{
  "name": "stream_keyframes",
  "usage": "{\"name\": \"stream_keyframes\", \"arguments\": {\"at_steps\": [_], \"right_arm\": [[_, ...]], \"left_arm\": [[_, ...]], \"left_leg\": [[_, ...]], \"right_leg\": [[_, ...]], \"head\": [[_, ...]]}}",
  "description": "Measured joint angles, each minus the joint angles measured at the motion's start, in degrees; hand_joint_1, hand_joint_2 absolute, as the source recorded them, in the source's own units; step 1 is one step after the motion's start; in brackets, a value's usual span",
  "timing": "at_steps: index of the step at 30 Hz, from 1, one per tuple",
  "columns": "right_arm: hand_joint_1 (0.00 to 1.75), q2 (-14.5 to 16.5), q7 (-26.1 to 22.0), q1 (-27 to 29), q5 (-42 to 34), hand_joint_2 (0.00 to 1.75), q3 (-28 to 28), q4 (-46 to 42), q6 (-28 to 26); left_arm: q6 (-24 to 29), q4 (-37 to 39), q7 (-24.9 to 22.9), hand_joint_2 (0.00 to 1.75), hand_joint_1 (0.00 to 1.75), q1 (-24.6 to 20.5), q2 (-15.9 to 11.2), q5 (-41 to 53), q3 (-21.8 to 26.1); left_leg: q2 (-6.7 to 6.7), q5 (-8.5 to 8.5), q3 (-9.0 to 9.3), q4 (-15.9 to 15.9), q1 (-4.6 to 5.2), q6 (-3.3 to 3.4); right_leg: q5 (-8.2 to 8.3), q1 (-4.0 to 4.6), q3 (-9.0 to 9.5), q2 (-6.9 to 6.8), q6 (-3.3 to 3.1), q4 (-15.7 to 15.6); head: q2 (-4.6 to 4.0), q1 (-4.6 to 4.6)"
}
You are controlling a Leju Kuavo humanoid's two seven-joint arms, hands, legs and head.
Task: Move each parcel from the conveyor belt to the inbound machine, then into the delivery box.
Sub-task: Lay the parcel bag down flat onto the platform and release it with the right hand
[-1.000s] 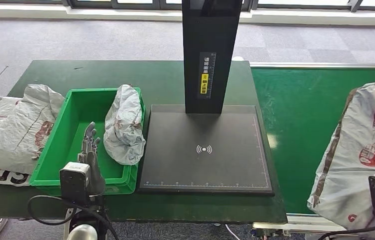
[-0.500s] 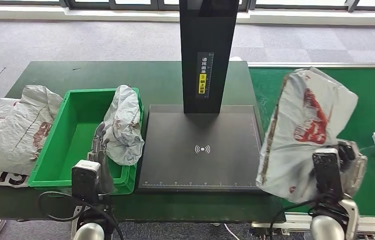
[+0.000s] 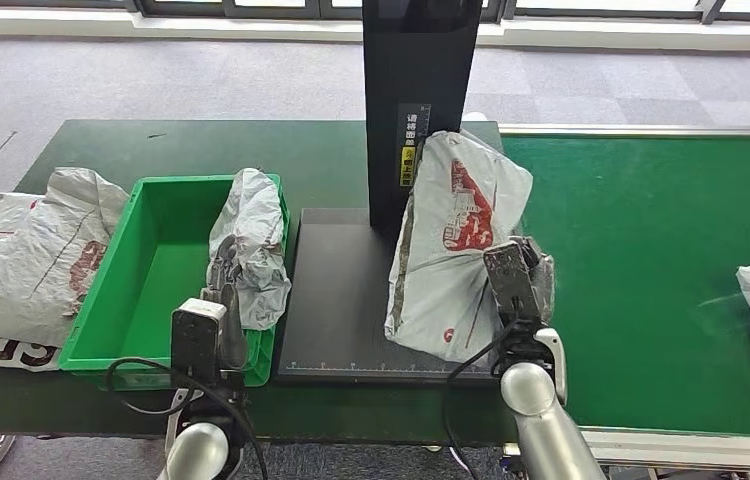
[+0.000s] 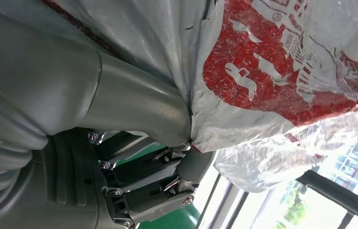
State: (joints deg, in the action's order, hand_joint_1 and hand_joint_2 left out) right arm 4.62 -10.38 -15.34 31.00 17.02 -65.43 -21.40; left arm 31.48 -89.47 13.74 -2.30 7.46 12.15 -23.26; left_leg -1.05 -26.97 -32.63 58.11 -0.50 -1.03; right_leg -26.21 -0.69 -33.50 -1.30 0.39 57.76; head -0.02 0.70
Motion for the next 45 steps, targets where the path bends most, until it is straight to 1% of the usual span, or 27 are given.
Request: {"name": "stream_keyframes", "arguments": {"at_steps": [5, 10, 11, 14, 15, 17, 20, 25, 28, 33, 39, 43, 45], "right_arm": [[1.75, 1.4, -1.2, -2.3, -1.5, 1.75, 0.6, 4.8, 0.3], [1.75, 2.3, -1.2, -3.7, -2.1, 1.75, 0.9, 8.1, 0.7], [1.67, 2.5, -0.8, -3.8, -2.2, 1.75, 0.9, 8.5, 1.1], [0.36, 2.8, 0.8, -3.9, -2.3, 1.75, 1.1, 9.4, 2.4], [0.00, 3.0, 1.1, -3.8, -2.3, 1.75, 1.1, 9.6, 2.7], [0.00, 3.1, 1.9, -3.8, -2.5, 1.75, 1.2, 9.9, 3.8], [0.00, 3.2, 4.1, -3.5, -3.2, 1.75, 1.2, 10.1, 7.0], [0.00, 3.1, 6.3, -0.9, -3.7, 1.75, 1.7, 8.0, 12.4], [0.00, 3.1, 6.4, 1.5, -3.8, 1.75, 2.1, 5.4, 14.0], [0.00, 3.0, 6.6, 5.0, -4.6, 1.75, 2.2, 1.3, 15.1], [0.00, 2.4, 5.4, 9.2, -6.8, 1.75, 2.2, -2.8, 16.5], [0.00, 1.8, 2.1, 12.2, -8.4, 1.75, 2.5, -6.9, 16.9], [0.00, 1.4, 1.0, 13.3, -8.7, 1.75, 2.9, -9.3, 16.7]], "left_arm": [[0.3, 1.6, 0.9, 0.00, 0.00, -1.1, -0.2, -1.0, 0.0], [0.3, 2.9, 1.0, 0.00, 0.00, -1.9, -0.4, -1.2, 0.0], [0.3, 3.1, 1.0, 0.00, 0.00, -2.0, -0.4, -1.2, -0.1], [0.3, 3.6, 1.0, 0.00, 0.00, -2.3, -0.4, -1.2, -0.1], [0.3, 3.7, 1.0, 0.00, 0.00, -2.4, -0.4, -1.2, -0.1], [0.3, 4.0, 1.0, 0.00, 0.00, -2.6, -0.4, -1.2, -0.1], [0.3, 4.2, 0.9, 0.00, 0.00, -2.7, -0.4, -1.2, -0.1], [0.4, 4.2, 0.3, 0.00, 0.00, -2.7, -0.5, -0.6, -0.2], [2.0, 4.0, -0.2, 0.00, 0.00, -2.7, -0.5, 0.7, -0.2], [4.4, 3.4, 0.1, 0.00, 0.00, -2.2, -0.5, 1.7, -0.2], [7.9, 1.6, 2.0, 0.00, 0.00, -0.7, -0.4, 2.4, -0.2], [7.8, -0.9, 4.6, 0.00, 0.00, 0.3, -0.5, 2.4, -0.4], [7.5, -2.2, 5.0, 0.00, 0.00, 0.5, -0.7, 2.3, -0.7]], "left_leg": [[0.01, 0.02, 0.00, 0.0, 0.00, -0.02], [0.02, 0.02, -0.01, 0.0, 0.00, -0.02], [0.02, 0.02, -0.01, 0.0, 0.00, -0.02], [0.02, 0.02, -0.02, 0.0, 0.00, -0.03], [0.02, 0.02, -0.02, 0.0, 0.00, -0.03], [0.01, 0.02, -0.02, 0.0, 0.00, -0.03], [0.01, 0.02, -0.02, 0.0, 0.00, -0.03], [0.01, 0.01, -0.02, 0.0, 0.00, -0.03], [0.02, 0.00, -0.03, 0.0, 0.00, -0.04], [0.01, 0.00, -0.06, 0.0, 0.00, -0.04], [0.01, 0.00, -0.07, 0.0, 0.00, -0.04], [0.02, 0.00, -0.08, 0.0, 0.00, -0.04], [0.01, -0.01, -0.09, 0.0, 0.00, -0.04]], "right_leg": [[0.02, 0.02, -0.01, 0.00, -0.02, 0.0], [0.02, 0.04, -0.03, 0.00, -0.02, 0.0], [0.02, 0.05, -0.03, 0.01, -0.02, 0.0], [0.02, 0.05, -0.04, 0.01, -0.02, 0.0], [0.02, 0.05, -0.04, 0.01, -0.02, 0.0], [0.02, 0.05, -0.05, 0.01, -0.02, 0.0], [0.02, 0.05, -0.05, 0.01, -0.02, 0.0], [0.02, 0.05, -0.07, 0.01, -0.03, 0.0], [0.01, 0.05, -0.07, 0.01, -0.03, 0.0], [0.01, 0.05, -0.10, 0.02, -0.03, 0.0], [0.01, 0.05, -0.10, 0.01, -0.03, 0.0], [0.00, 0.05, -0.11, 0.01, -0.03, 0.0], [0.00, 0.05, -0.11, 0.01, -0.04, 0.0]], "head": [[0.00, 0.00], [0.00, 0.00], [0.00, 0.00], [0.00, 0.01], [0.00, 0.01], [0.00, 0.00], [0.00, 0.00], [0.00, 0.01], [0.00, 0.01], [0.00, 0.01], [0.00, 0.01], [0.00, 0.01], [0.00, 0.01]]}}
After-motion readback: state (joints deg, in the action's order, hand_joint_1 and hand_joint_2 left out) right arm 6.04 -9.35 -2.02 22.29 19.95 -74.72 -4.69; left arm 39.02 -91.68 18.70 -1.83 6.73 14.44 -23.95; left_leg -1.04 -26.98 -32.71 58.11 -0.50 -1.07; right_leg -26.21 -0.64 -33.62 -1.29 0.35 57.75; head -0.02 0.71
